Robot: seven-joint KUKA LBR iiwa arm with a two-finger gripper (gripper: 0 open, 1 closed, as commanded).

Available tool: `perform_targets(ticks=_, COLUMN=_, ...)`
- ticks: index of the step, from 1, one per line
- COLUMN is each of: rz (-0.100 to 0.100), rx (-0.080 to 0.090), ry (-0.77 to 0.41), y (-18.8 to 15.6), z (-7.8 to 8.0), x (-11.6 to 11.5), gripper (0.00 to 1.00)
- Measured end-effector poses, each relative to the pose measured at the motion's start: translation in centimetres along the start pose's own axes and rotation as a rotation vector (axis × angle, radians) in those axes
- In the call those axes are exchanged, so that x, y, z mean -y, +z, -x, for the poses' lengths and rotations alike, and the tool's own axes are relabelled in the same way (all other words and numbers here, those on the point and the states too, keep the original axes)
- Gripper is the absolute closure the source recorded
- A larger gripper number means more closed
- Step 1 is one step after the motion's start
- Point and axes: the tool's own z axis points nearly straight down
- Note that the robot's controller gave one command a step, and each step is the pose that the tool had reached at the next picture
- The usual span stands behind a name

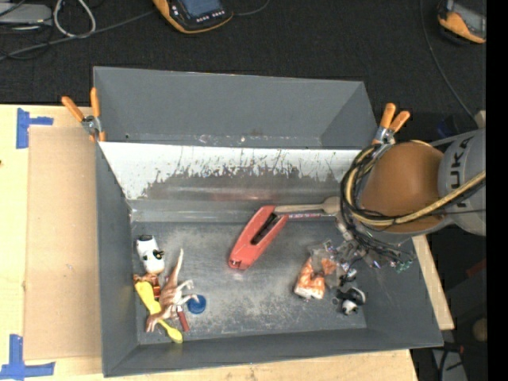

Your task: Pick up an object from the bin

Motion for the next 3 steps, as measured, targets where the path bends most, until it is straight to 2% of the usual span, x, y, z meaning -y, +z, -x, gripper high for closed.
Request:
perform_targets(ticks=1, rz=0.002, rx=0.004, ry=0.027, y=-1.9, z=-0.4, x=0.7, gripper=1.0)
perform_targets(ticks=2, rz=0.0, rx=0.005, ry=-0.217, y=-0.5, z=-0.3, x=0.4, gripper=1.0)
perform_targets(ticks=3, rz=0.004, rx=0.009, ry=-0.07, y=-0.1, z=-1.1, x=1.1, gripper=1.0)
